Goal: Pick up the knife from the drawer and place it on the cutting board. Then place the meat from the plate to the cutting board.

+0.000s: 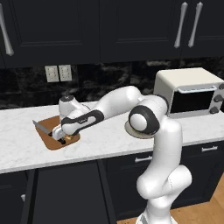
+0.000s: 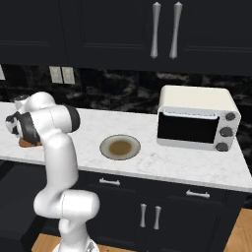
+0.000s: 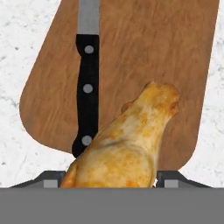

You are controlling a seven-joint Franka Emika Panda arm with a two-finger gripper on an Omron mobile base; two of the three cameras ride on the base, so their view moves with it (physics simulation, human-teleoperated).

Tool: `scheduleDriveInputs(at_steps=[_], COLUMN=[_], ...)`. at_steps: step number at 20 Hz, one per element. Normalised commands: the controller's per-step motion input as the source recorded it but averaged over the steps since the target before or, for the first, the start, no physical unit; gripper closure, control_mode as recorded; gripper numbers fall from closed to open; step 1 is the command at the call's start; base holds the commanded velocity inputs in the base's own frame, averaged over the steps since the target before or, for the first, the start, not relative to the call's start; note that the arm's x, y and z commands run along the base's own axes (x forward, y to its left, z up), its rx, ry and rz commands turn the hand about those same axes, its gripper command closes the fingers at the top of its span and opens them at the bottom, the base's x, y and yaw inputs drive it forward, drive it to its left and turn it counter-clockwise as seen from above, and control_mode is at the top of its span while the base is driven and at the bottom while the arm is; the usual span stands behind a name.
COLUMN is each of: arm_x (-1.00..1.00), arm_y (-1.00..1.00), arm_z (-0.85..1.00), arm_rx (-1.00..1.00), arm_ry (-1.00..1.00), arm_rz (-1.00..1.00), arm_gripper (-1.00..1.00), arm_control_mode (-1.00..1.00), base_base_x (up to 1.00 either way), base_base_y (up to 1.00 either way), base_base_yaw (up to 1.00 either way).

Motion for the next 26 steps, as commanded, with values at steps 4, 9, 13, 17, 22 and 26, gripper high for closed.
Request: scheduleDriveInputs(at_steps=[4,9,13,17,22,26], arm_x=[0.37,0.5,0.4,0.07,0.0,0.0], arm_y=[0.0,0.02,0.04,0.16,0.11,0.01], arm_z=[0.0,-0.01,-0.18,-0.33,-0.19,0.0], arm_rx=[0.0,0.0,0.0,0.0,0.0,0.0], arm_ry=[0.0,0.0,0.0,0.0,0.0,0.0], arm_rz=[0.0,0.0,0.0,0.0,0.0,0.0], arm_gripper=[1.0,1.0,1.0,1.0,-1.0,-1.0], arm_control_mode=[-1.0,-1.0,-1.0,-1.0,-1.0,-1.0], base_base_x=[0.0,0.0,0.0,0.0,0.0,0.0], base_base_y=[0.0,0.0,0.0,0.0,0.0,0.0], base_base_yaw=[0.0,0.0,0.0,0.0,0.0,0.0])
